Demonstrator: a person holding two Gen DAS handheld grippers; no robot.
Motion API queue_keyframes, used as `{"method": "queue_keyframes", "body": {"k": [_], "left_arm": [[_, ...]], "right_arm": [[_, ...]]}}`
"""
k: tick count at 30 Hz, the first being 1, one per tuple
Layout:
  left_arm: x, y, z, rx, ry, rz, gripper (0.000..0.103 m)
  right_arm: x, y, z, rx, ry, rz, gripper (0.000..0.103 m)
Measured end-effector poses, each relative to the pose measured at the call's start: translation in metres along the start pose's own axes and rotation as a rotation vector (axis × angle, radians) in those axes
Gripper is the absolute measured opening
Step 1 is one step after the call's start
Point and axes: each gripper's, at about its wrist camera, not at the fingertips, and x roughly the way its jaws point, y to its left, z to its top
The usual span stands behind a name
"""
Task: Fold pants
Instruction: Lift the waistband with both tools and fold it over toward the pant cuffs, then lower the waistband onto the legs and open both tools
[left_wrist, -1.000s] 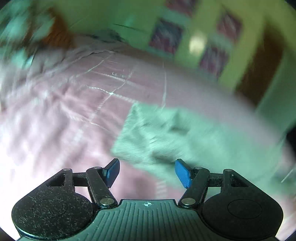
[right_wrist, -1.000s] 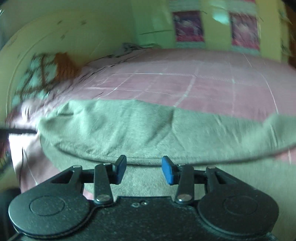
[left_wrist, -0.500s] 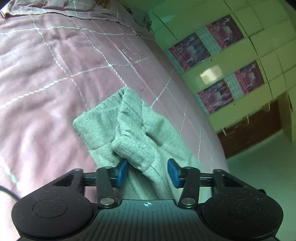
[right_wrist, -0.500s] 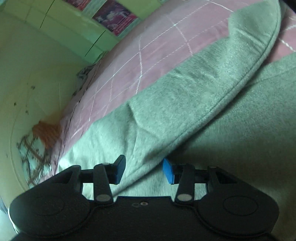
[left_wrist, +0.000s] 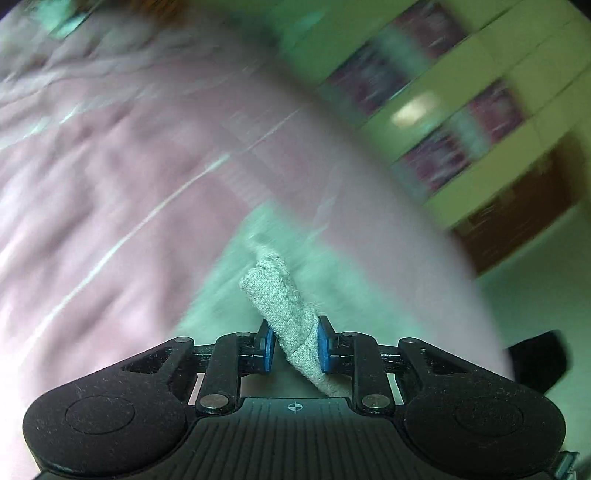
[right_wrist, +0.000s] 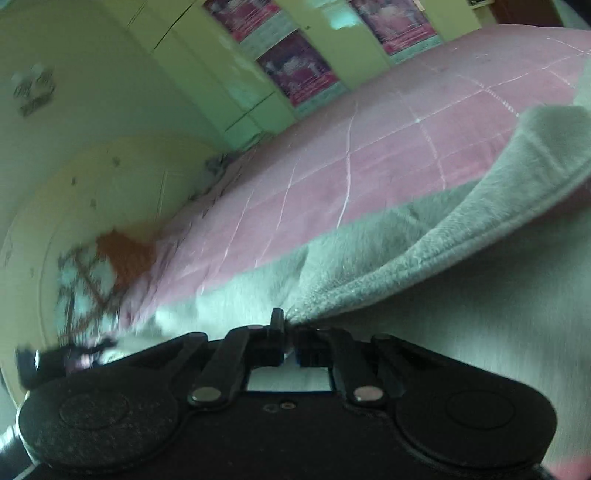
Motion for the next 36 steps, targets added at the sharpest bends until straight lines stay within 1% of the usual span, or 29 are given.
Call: {"method": "queue_keyframes", "body": {"k": [1,2,3,4,6,9,10,12,14,15,16,18,20,22,23,24,26,28,30,31,33,35,36], "left_arm": [[0.004,0.011,-0.004,-0.033,0.012,-0.012,0.023],[0.002,0.015,-0.006,-0.058,0.0,-0.033,0.023],[0.0,0.015,-0.006,-0.062,-0.005,-0.034,0.023],[-0.002,0.009,-0.005,-0.037,-0.007,-0.021,0.023],[-0.003,0.003,-0.004,0.0,-0.006,-0.004,0.023],[-0.014,-0.006,0.004,0.027,-0.035,-0.015,0.023],[-0.017,-0.008,0.005,0.04,-0.041,-0.018,0.023],[-0.018,-0.007,0.004,0.055,-0.034,0.005,0.023],[-0.013,-0.003,-0.002,0.067,-0.004,0.034,0.022],[-0.011,0.001,-0.003,0.055,-0.005,0.035,0.022],[-0.011,0.002,-0.005,0.04,-0.012,0.033,0.022],[-0.013,-0.005,-0.006,0.074,-0.018,0.057,0.022],[-0.013,-0.011,-0.009,0.107,-0.025,0.089,0.024],[-0.018,-0.018,-0.012,0.102,-0.048,0.11,0.025],[-0.022,-0.022,-0.014,0.096,-0.057,0.119,0.027],[-0.028,-0.025,-0.017,0.092,-0.076,0.131,0.029],[-0.046,-0.028,-0.028,0.054,-0.133,0.138,0.032],[-0.061,-0.029,-0.042,-0.009,-0.173,0.094,0.035],[-0.063,-0.033,-0.056,-0.046,-0.159,0.041,0.053],[-0.06,-0.035,-0.061,-0.052,-0.142,0.024,0.056],[-0.045,-0.042,-0.071,-0.057,-0.107,0.006,0.057],[-0.026,-0.051,-0.079,-0.052,-0.061,0.033,0.057],[-0.017,-0.055,-0.083,-0.05,-0.044,0.047,0.057]], "right_arm": [[0.009,-0.001,-0.013,-0.022,0.056,-0.028,0.005],[0.024,-0.006,-0.02,-0.018,0.125,-0.061,0.005],[0.032,-0.013,-0.029,0.005,0.161,-0.078,0.005],[0.03,-0.017,-0.032,0.028,0.134,-0.063,0.005],[0.028,-0.015,-0.027,0.038,0.129,-0.064,0.005],[0.026,-0.008,-0.025,0.005,0.137,-0.07,0.005],[0.021,-0.006,-0.023,0.002,0.124,-0.052,0.005],[0.015,-0.002,-0.023,-0.015,0.102,-0.025,0.005],[0.014,-0.002,-0.029,-0.012,0.119,-0.025,0.005],[0.017,-0.005,-0.028,-0.008,0.142,-0.035,0.006],[0.024,-0.011,-0.036,0.006,0.165,-0.048,0.005],[0.025,-0.018,-0.034,0.06,0.154,-0.029,0.005],[0.025,-0.015,-0.032,0.05,0.152,-0.026,0.006],[0.028,-0.012,-0.03,0.045,0.158,-0.015,0.006],[0.029,-0.015,-0.029,0.064,0.16,-0.001,0.009],[0.026,-0.018,-0.027,0.101,0.144,0.013,0.014],[0.005,-0.029,-0.019,0.149,0.088,0.017,0.024],[-0.01,-0.039,-0.018,0.199,0.052,0.023,0.027],[-0.021,-0.052,-0.017,0.247,0.017,0.021,0.029],[-0.029,-0.061,-0.016,0.277,-0.005,0.012,0.032],[-0.039,-0.08,-0.015,0.36,-0.051,0.009,0.031],[-0.043,-0.101,-0.016,0.456,-0.086,0.016,0.03],[-0.043,-0.112,-0.016,0.512,-0.096,0.037,0.03]]}}
